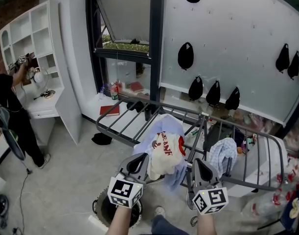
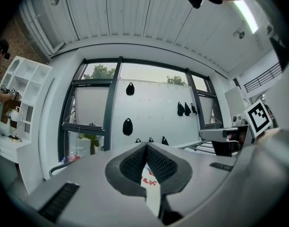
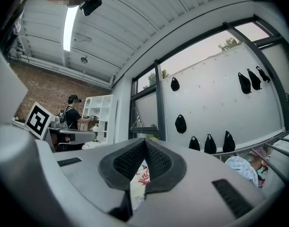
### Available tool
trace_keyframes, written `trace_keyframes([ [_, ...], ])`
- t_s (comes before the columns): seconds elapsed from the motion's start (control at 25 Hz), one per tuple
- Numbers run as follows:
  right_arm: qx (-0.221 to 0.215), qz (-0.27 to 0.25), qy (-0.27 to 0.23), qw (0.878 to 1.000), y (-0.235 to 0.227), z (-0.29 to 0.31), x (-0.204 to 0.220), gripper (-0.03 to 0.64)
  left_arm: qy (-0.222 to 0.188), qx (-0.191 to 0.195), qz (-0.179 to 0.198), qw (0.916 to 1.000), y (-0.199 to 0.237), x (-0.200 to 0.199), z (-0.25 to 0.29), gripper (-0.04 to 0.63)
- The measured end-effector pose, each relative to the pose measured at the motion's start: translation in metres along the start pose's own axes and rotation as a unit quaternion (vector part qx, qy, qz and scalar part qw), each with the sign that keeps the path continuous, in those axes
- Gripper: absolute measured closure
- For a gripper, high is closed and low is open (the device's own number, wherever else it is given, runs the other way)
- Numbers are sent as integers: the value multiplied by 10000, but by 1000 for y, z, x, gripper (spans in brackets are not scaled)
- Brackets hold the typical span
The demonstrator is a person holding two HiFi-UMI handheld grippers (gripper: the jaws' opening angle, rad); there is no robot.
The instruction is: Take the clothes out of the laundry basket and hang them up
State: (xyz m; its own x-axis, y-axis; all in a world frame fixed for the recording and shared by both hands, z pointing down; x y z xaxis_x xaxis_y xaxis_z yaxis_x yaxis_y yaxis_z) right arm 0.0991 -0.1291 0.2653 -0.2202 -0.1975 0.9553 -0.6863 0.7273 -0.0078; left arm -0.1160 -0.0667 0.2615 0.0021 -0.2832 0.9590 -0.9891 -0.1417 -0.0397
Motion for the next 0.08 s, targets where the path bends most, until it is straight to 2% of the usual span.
trace_keyframes([
  [0.08,-13,-9,6,10000,0,0,0,615,5,6,-18,10000,-1,0,1,575],
])
Point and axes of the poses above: the fingertips, and each gripper's own axes: z forward along the fingers, y to its left, x out of its underside, the point moved 5 cm from there along -z, backward along the fingers, and after that the axes turned 14 degrees about -y, right-handed, at the moved point
